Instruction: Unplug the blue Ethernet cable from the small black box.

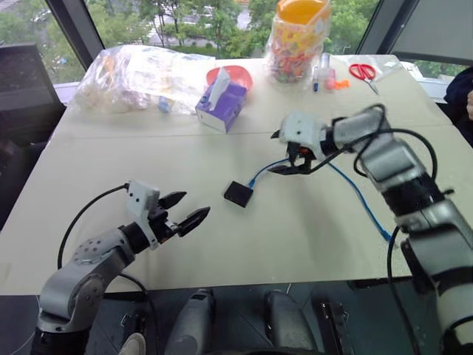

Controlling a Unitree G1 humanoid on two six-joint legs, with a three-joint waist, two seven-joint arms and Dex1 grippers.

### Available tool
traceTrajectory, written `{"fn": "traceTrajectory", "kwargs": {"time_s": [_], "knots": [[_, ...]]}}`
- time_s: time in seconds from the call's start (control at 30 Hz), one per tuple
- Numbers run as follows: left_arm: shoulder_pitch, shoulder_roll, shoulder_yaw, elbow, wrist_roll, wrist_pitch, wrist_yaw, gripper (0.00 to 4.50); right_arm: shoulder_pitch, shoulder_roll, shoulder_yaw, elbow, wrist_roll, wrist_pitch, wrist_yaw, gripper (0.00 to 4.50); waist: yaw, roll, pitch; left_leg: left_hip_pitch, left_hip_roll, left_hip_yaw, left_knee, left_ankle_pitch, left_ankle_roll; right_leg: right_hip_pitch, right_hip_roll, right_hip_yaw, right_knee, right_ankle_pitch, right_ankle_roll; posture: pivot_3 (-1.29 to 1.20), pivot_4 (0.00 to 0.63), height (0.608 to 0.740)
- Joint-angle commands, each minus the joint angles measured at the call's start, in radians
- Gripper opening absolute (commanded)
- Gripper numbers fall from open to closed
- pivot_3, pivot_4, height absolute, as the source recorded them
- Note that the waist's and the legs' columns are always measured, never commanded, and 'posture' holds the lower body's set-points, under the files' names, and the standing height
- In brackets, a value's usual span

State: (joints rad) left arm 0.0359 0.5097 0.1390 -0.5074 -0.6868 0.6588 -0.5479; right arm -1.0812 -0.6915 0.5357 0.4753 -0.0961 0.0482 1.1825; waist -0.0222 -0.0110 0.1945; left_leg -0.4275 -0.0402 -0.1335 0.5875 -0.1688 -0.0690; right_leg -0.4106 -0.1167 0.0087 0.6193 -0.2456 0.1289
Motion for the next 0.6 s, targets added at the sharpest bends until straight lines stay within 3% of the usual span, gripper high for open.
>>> {"fn": "traceTrajectory", "kwargs": {"time_s": [0.03, 0.23, 0.6], "knots": [[0.004, 0.001, 0.001, -0.02, 0.01, -0.029, -0.01, 4.46, -0.133, 0.049, 0.097, 0.225, -0.164, -0.347, 0.048, 4.5, -0.001, 0.0, 0.0, 0.0, 0.0, 0.0, 0.0, 0.0, 0.0, 0.0, 0.0, 0.0, 0.0, 0.001, 0.002, 0.0, 0.15, 0.728], [0.019, 0.004, 0.029, -0.026, 0.049, -0.062, 0.01, 4.46, -0.282, 0.195, 0.198, 0.512, -0.336, -0.658, 0.034, 4.5, -0.006, 0.0, 0.0, 0.001, 0.0, 0.0, 0.0, 0.001, -0.002, -0.001, 0.0, 0.001, 0.003, 0.001, 0.002, 0.0, 0.15, 0.728], [0.01, 0.108, 0.065, -0.008, 0.1, -0.094, -0.054, 4.46, -0.381, 0.407, 0.204, 0.74, -0.444, -0.75, 0.017, 4.5, -0.025, 0.001, 0.0, 0.006, 0.001, 0.0, -0.002, 0.003, -0.004, -0.003, 0.004, 0.005, 0.013, 0.0, -0.001, 0.0, 0.15, 0.728]]}}
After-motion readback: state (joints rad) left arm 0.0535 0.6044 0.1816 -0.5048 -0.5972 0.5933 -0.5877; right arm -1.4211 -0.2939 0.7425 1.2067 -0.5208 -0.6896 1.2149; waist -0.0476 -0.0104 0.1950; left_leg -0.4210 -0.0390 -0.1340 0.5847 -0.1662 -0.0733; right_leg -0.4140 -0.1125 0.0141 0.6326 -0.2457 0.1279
